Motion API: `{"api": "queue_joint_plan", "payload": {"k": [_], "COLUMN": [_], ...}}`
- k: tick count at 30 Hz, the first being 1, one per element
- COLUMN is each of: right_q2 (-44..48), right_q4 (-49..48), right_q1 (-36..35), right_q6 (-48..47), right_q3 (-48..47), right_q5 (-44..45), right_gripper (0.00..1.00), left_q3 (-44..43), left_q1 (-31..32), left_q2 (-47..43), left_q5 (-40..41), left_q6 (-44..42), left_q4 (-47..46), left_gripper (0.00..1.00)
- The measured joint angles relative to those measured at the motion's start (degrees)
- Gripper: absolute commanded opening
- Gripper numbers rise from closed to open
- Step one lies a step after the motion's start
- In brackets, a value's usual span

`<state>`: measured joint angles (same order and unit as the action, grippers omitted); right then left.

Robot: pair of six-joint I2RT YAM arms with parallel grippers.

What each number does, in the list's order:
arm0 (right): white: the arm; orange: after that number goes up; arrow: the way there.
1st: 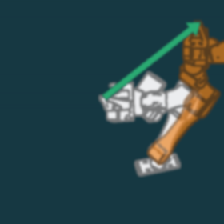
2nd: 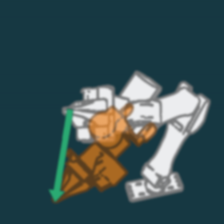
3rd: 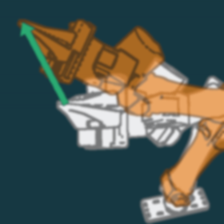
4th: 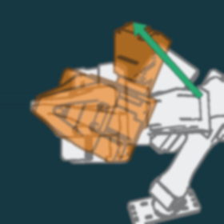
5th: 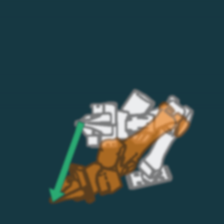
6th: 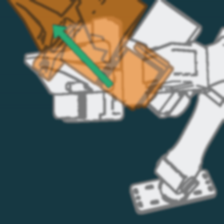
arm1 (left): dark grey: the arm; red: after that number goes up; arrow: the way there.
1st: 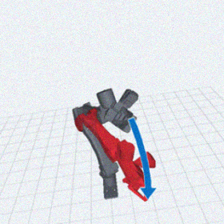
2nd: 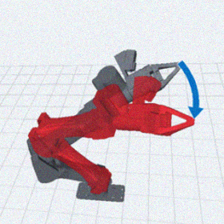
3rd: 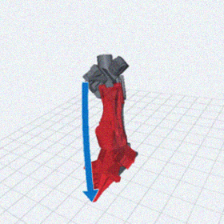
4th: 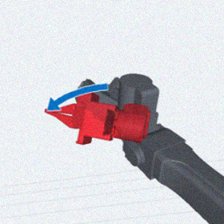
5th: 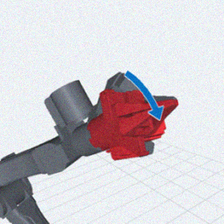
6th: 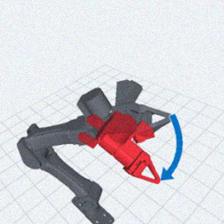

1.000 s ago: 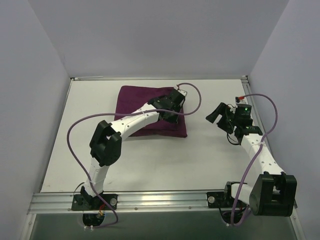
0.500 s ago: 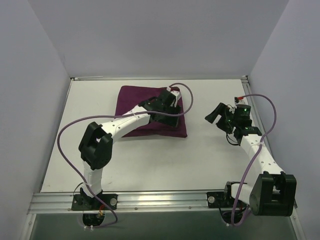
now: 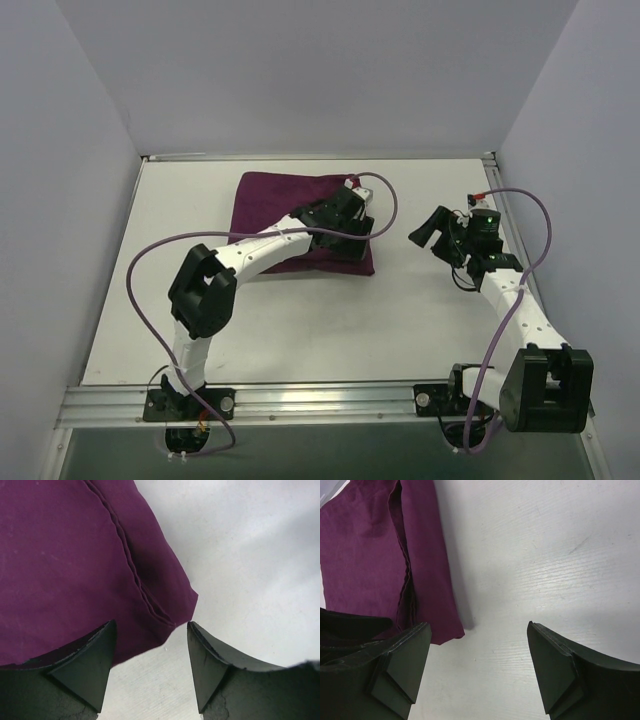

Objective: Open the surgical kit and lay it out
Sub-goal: Open the surgical kit at the center of the board.

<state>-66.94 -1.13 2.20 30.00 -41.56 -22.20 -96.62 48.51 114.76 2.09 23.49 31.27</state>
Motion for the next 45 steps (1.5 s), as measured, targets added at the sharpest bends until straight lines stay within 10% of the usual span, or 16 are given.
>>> {"api": "queue_joint_plan", "payload": {"k": [5,16,25,31,36,37,42,45], "right_q2": [0.00,0.11,-0.42,-5.44,-11.82,-13.16,-20.04,-25.49], "right_q4": [-0.04,-0.22,-0.26,2.60,6.71,7.56,11.41,14.25], "right_q1": [0.00,0.00,-0.48,-5.31,-16.37,-19.15,-33.24,-40.72], "right_q6": [-0.02,-0.24,-0.90,-2.43,-2.27,-2.16,-2.27,-3.23], "right_q3": [0.04,1.36,1.05,-6.29,-17.40,-20.06,-33.44,-41.66], "right_q5": [-0.22,-0.39,-0.39,0.46,2.91,3.74,7.10,8.92], "right_gripper": [0.79,0.79,0.79,0.78,0.77,0.77,0.79,0.81], "left_q3": [-3.54,-5.07,-6.82,-6.82,-3.93,-3.41,-2.19,3.19], "left_q1": [-0.09,-0.20,-4.37,-21.07,-48.70,-54.23,-73.96,-73.22], "left_q2": [3.19,4.22,2.25,-9.18,-24.68,-27.39,-36.06,-40.19], "left_q5": [0.98,2.10,0.07,-3.39,-1.51,-1.16,3.74,3.82], "left_q6": [0.04,-0.13,-0.55,-0.52,-1.81,-2.34,-5.20,-3.39], "left_q4": [0.85,2.27,5.14,11.32,18.23,20.61,30.62,30.88], "left_gripper": [0.60,0.02,0.02,0.02,0.02,0.05,0.97,0.94]}}
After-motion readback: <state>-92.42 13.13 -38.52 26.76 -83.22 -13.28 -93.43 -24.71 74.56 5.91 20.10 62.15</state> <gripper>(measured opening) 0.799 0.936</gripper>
